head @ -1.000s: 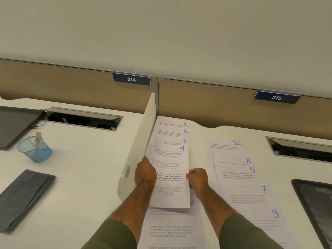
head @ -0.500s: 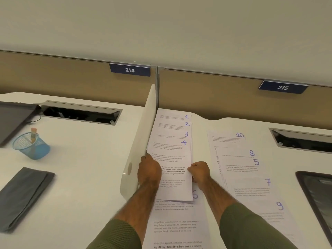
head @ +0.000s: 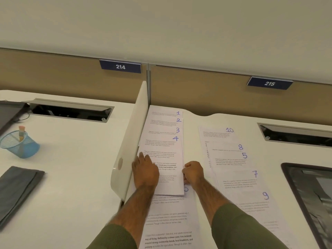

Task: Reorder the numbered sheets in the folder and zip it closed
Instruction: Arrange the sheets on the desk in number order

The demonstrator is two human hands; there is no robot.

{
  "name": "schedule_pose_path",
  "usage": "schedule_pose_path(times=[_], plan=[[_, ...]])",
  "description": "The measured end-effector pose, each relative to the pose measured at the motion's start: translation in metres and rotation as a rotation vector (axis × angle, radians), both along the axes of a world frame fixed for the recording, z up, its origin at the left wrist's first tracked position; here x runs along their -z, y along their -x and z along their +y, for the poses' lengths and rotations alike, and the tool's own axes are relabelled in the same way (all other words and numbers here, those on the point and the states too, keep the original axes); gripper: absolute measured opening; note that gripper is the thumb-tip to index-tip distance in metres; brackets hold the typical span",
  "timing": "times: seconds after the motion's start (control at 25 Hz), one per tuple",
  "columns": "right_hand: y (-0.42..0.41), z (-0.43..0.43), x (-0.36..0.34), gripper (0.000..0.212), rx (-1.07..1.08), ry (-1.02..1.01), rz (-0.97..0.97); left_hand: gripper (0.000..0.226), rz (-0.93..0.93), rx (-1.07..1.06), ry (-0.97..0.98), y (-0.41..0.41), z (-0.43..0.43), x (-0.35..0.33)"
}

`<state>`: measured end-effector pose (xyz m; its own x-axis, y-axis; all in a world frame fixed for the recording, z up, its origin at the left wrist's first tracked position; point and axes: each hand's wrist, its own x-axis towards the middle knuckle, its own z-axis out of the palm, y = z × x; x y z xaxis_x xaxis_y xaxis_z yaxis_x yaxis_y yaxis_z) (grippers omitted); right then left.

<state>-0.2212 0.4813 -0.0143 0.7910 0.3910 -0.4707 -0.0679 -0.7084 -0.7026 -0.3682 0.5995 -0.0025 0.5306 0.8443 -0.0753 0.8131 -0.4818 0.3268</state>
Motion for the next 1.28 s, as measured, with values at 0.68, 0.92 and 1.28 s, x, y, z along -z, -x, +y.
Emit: schedule_pose_path(times=[0.68,0.92,1.28], plan=[[-0.076,-0.251,-0.026,0.029,-0.098,0.22,-0.4,0.091,-0.073,0.371,0.052,-0.086,-0.194,0.016],[-0.151,-0.323,-0.018,0.036,-0.206,0.149,-0.442,0.114,0.047,0.366,0.038,-0.12,-0.259,0.018],[-0.213,-0.299,-0.019,0.05,-0.306,0.063,-0.415,0.096,0.142,0.395,-0.023,-0.182,-0.258,0.015]])
